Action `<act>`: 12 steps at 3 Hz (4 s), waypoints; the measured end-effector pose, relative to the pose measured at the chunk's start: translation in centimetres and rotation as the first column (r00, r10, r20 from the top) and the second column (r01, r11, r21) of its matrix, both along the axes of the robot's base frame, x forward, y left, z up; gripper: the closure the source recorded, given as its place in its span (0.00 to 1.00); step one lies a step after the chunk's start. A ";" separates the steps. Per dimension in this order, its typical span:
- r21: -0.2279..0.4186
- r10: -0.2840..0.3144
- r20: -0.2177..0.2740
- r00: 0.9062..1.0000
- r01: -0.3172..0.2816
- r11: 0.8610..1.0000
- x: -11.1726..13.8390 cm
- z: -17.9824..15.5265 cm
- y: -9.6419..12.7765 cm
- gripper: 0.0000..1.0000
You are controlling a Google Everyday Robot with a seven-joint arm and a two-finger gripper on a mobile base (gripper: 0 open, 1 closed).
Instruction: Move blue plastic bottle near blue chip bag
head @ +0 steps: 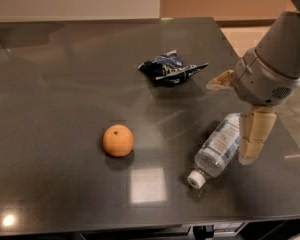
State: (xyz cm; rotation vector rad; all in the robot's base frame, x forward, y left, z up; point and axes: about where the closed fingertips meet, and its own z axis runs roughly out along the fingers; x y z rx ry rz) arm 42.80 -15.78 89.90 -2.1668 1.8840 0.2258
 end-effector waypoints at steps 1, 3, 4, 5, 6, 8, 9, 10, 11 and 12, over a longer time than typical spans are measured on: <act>-0.002 0.127 -0.040 0.991 -0.128 0.992 -0.6 -2.4 0.2 0.00; -0.016 0.235 -0.084 0.968 -0.237 0.971 -0.9 -4.9 -1.0 0.18; -0.021 0.231 -0.101 0.968 -0.234 0.972 -0.6 -5.0 -1.6 0.42; -0.031 0.176 -0.109 0.978 -0.181 0.983 0.5 -4.1 -2.3 0.65; -0.030 0.083 -0.122 0.989 -0.087 0.996 3.1 -2.7 -2.8 0.88; 0.103 -0.133 -0.158 0.978 0.150 0.983 11.0 -1.5 -2.6 1.00; 0.159 -0.205 -0.165 0.965 0.231 0.960 13.6 -1.5 -1.9 1.00; 0.167 -0.247 -0.143 0.958 0.270 0.948 15.0 -1.9 -1.5 0.82; 0.151 -0.280 -0.131 0.951 0.299 0.942 15.5 -3.0 -1.7 0.59; 0.166 -0.308 -0.132 0.942 0.327 0.930 15.7 -3.7 -2.0 0.36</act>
Offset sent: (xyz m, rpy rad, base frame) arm -0.0156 -0.0132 -0.0599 -0.0333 0.1178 0.3012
